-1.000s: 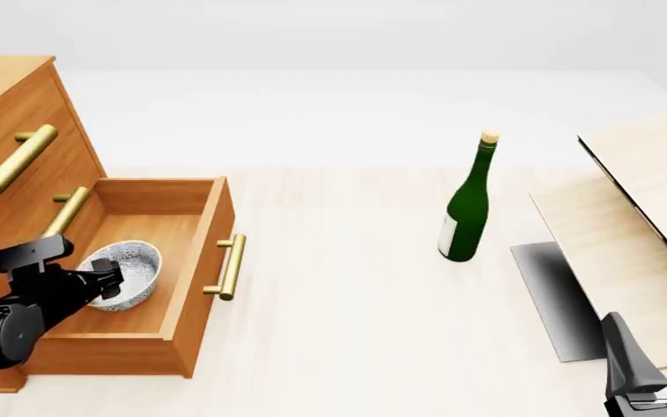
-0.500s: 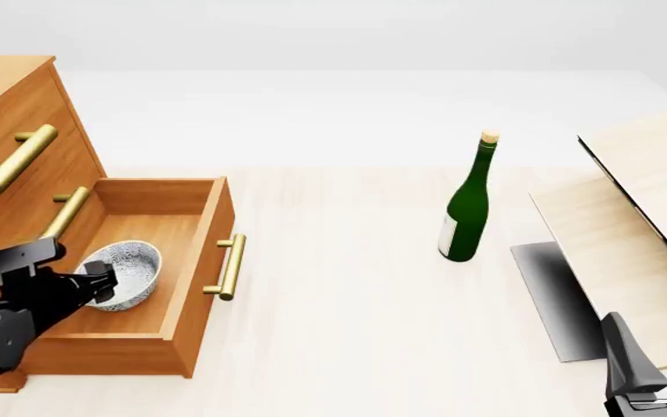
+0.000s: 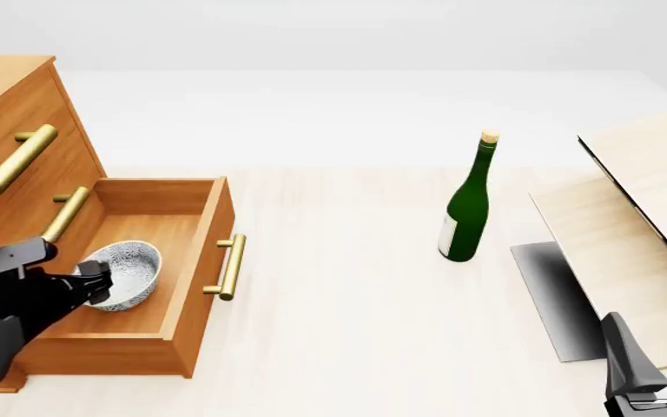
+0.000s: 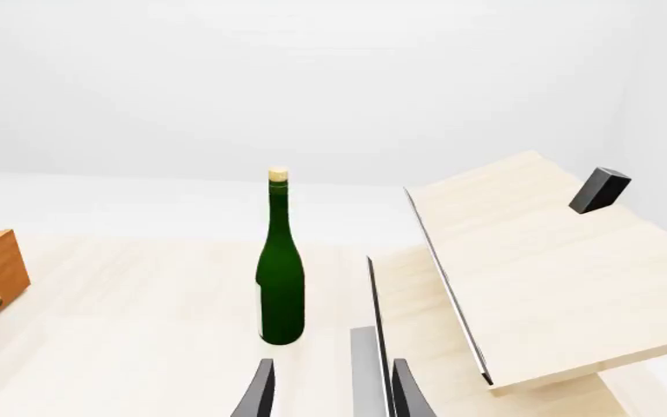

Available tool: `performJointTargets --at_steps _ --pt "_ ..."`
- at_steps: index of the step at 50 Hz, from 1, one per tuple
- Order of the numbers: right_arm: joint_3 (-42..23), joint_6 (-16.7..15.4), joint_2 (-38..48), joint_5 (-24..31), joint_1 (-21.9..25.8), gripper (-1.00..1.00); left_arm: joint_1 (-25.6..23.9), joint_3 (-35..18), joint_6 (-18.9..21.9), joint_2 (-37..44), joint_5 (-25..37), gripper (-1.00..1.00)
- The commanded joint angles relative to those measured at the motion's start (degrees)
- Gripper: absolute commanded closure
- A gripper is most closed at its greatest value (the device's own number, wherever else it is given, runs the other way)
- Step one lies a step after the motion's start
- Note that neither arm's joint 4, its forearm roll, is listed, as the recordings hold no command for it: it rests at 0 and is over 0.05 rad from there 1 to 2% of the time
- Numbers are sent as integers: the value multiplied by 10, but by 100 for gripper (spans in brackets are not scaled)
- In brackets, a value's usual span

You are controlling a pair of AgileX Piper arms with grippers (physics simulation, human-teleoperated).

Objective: Put the bowl in the bottom drawer of the cabinet and close it.

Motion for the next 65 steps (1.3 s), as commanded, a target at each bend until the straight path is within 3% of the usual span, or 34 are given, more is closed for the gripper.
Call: performJointTargets --at_steps 1,30,65 --pt "0 -2 0 0 0 -100 -13 9 6 -51 20 -100" --pt "0 -3 0 0 0 -100 -60 15 -2 -153 81 -100" --pt "0 -3 0 -1 0 -100 -171 4 -32 -236 161 -100"
